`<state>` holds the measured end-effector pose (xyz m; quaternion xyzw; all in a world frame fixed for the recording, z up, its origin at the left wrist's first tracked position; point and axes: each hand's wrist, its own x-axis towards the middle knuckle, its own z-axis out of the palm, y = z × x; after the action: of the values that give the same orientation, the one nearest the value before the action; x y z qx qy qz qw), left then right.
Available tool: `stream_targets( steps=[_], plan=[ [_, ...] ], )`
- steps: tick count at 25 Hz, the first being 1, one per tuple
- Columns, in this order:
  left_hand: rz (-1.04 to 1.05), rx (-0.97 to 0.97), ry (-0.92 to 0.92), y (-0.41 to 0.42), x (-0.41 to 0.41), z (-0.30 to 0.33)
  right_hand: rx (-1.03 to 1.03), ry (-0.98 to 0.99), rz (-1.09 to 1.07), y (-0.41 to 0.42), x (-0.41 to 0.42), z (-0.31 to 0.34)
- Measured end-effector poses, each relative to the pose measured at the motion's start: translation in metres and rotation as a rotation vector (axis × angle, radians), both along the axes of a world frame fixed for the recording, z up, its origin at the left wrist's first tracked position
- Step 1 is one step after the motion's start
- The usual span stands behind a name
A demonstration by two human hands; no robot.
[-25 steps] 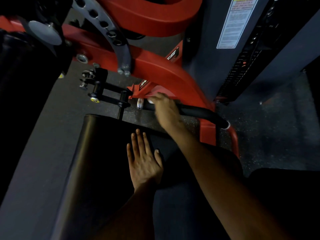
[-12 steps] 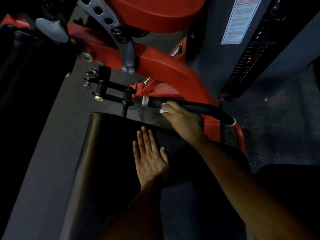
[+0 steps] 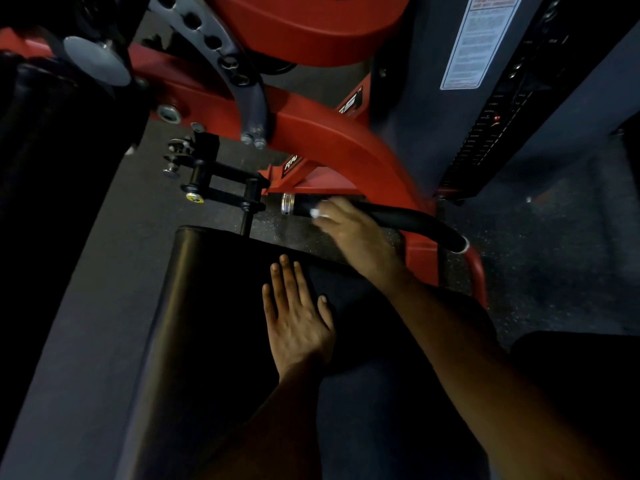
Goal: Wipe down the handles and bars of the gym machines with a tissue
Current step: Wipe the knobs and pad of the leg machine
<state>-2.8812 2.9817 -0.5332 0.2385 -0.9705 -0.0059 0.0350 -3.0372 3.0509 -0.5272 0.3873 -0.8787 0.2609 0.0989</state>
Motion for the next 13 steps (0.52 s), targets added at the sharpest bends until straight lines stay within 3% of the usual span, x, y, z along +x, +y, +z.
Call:
stream_targets(
  steps=[1, 3, 4, 6, 8, 10, 11, 13],
  plan=[
    [0.005, 0.009, -0.007, 0.0, -0.001, 0.0, -0.006, -0.124, -0.121, 0.023, 0.006, 0.01],
    [0.009, 0.018, 0.007, 0.0, 0.0, 0.0, -0.292, -0.247, -0.317, 0.043, 0.018, 0.027],
    [0.004, 0.011, 0.003, 0.0, 0.0, 0.0, -0.383, -0.284, -0.288, 0.037, 0.028, 0.039],
    [0.0, -0.004, -0.022, 0.0, 0.0, 0.001, -0.295, -0.169, -0.278, 0.016, 0.02, 0.047],
    [0.009, -0.006, -0.016, 0.001, -0.001, 0.001, -0.173, -0.206, -0.128, -0.02, 0.014, 0.055],
    [0.009, -0.009, -0.021, 0.0, -0.001, 0.002, -0.141, -0.371, -0.046, -0.037, 0.014, 0.046],
    [-0.002, -0.007, -0.008, 0.001, -0.001, 0.003, -0.169, -0.367, -0.061, -0.027, 0.013, 0.045],
    [0.0, -0.014, -0.019, -0.002, 0.0, 0.001, -0.362, -0.437, -0.305, -0.001, 0.004, 0.026]
  ],
)
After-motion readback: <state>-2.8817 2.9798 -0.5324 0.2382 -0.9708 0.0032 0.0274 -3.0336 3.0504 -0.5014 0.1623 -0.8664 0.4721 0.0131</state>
